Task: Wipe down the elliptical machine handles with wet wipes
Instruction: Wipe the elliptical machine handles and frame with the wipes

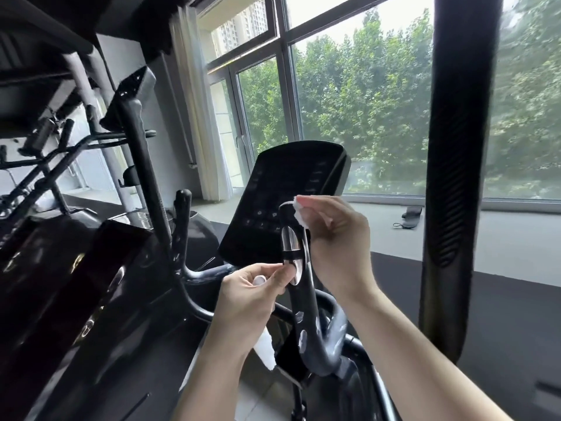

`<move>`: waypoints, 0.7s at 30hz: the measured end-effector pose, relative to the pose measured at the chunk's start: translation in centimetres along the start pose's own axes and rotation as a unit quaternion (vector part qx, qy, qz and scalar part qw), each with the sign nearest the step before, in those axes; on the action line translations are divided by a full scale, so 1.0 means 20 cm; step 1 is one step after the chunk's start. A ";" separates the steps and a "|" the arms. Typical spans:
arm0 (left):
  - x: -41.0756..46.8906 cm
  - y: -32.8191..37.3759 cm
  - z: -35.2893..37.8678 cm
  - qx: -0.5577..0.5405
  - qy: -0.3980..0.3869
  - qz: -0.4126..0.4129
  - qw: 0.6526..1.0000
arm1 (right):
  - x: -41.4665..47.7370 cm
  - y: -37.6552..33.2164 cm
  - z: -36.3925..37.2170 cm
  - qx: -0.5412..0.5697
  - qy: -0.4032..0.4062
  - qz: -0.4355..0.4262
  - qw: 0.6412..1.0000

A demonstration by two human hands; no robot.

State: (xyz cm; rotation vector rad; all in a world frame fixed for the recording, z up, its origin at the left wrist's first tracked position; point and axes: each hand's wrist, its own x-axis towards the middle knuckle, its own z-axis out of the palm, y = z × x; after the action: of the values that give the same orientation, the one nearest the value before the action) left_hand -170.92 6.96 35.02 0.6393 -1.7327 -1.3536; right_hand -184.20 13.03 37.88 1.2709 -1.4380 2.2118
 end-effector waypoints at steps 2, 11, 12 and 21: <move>0.00 0.00 0.00 -0.006 0.004 -0.005 1.000 | -0.03 0.01 -0.02 -0.044 -0.003 -0.031 0.999; 0.01 0.00 0.01 -0.003 0.008 -0.030 1.000 | -0.10 -0.03 -0.11 0.056 -0.001 0.105 0.993; 0.01 0.00 0.01 -0.002 0.007 -0.026 1.000 | -0.09 -0.03 -0.10 0.068 -0.005 0.105 0.992; 0.02 -0.04 0.01 -0.024 0.013 -0.029 0.999 | 0.04 0.00 0.00 0.107 0.062 0.086 0.989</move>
State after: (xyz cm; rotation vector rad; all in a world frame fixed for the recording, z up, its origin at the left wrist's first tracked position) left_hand -171.42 6.45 34.44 0.6814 -1.6676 -1.4157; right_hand -184.76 12.81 38.46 1.0797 -1.3391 2.5701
